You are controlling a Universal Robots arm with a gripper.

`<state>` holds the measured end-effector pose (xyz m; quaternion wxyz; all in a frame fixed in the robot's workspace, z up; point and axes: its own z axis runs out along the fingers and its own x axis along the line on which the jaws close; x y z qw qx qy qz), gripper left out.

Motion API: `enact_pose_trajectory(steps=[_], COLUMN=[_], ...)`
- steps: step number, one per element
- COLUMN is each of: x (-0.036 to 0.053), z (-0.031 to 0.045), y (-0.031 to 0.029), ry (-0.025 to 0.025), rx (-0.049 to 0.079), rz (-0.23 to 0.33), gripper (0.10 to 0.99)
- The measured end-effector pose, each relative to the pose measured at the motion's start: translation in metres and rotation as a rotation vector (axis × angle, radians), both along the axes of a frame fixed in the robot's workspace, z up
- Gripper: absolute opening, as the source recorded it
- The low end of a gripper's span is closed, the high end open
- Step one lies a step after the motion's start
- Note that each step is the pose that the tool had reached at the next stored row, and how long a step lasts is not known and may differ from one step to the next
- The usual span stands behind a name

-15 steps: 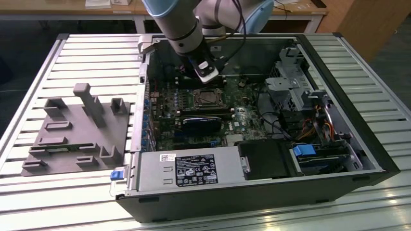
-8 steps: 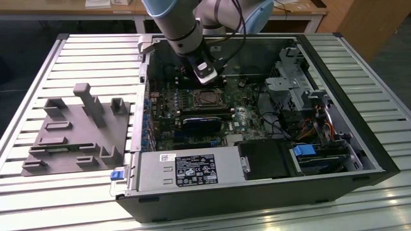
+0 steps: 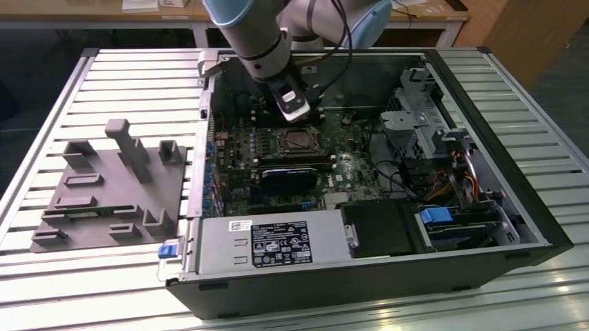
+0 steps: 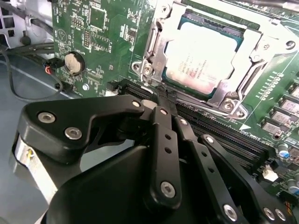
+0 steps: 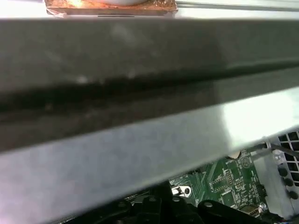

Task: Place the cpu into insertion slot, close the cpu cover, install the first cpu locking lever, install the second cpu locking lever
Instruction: 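Install the first cpu locking lever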

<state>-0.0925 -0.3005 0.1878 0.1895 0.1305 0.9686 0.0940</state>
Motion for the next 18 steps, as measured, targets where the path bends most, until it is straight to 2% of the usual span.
enact_pose_trajectory(steps=[8,18], x=[0.0,0.0], z=[-0.0032,-0.0005], y=[0.0004,0.0004], ry=[-0.0003,-0.0004], rx=[-0.007,-0.007], rz=[-0.019,-0.019], gripper=[0.102,0.102])
